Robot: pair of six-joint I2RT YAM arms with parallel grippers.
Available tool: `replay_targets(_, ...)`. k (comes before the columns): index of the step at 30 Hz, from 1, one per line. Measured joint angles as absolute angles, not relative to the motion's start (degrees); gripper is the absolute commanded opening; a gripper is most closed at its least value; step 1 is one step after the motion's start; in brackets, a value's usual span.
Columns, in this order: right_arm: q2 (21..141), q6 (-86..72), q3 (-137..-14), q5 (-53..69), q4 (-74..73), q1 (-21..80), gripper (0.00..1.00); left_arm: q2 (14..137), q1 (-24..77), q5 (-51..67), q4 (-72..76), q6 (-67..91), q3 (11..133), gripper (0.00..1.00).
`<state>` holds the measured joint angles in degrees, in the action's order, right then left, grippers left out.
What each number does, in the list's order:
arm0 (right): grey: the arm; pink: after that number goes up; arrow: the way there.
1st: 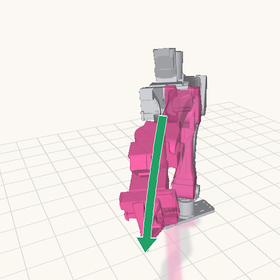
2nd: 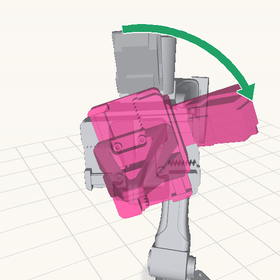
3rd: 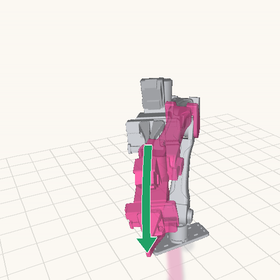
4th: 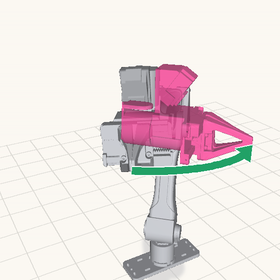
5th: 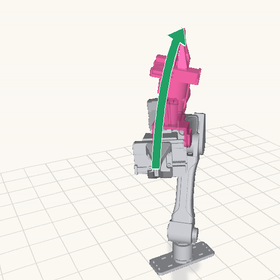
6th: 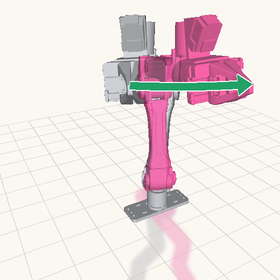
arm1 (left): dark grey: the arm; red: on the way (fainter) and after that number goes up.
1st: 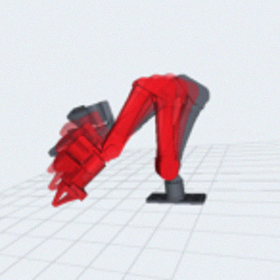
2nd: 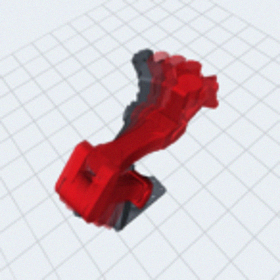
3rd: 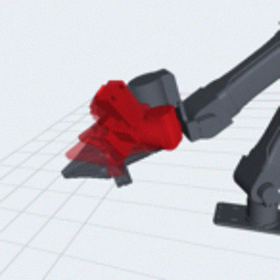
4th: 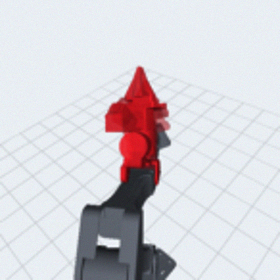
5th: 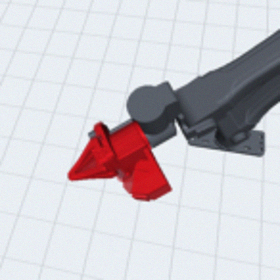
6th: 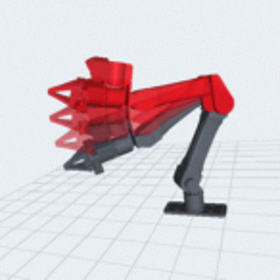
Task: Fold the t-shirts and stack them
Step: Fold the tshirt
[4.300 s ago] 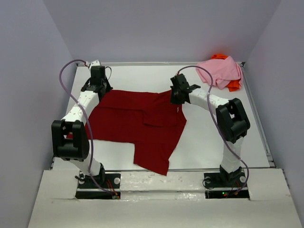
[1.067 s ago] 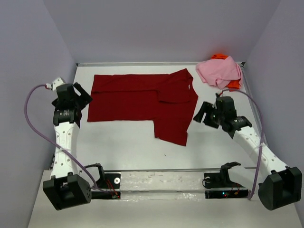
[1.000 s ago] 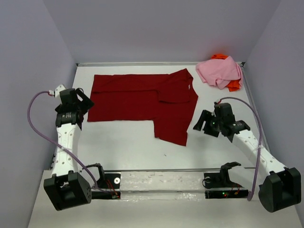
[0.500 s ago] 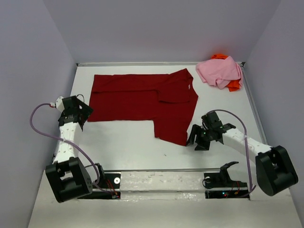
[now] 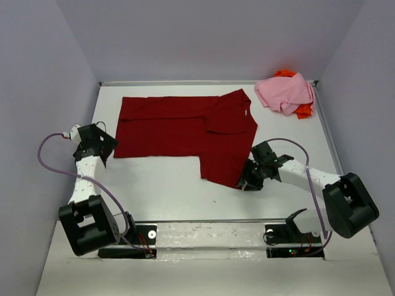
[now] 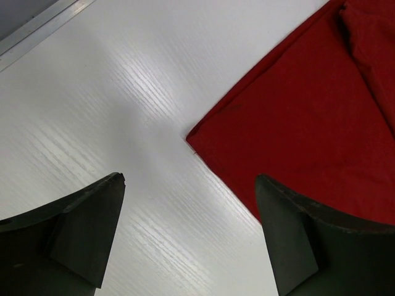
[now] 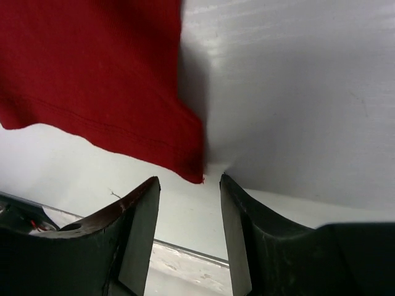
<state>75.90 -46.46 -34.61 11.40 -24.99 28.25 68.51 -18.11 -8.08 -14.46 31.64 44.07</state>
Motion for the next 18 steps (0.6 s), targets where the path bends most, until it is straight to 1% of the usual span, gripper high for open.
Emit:
replay_targets(5, 79.24, -48.21, -37.08, 9.13, -25.02, 28.34, 0.34, 69.32, -18.2, -7.99, -13.26, 31.03, 44.07, 0.95)
replay_targets(10, 81.87, -49.6, -38.81, 8.78, -24.82, 28.91, 0.31, 69.8, -18.61, -7.92, -12.67, 30.48, 44.07, 0.95)
replay_targets(15, 82.3, -50.98, -39.09, 8.12, -24.38, 31.55, 0.32, 70.11, -19.25, -7.79, -12.32, 30.13, 44.1, 0.95)
replay_targets(18, 83.0, -51.72, -39.64, 7.9, -24.58, 33.26, 0.24, 70.46, -19.4, -7.77, -11.99, 29.82, 44.07, 0.96)
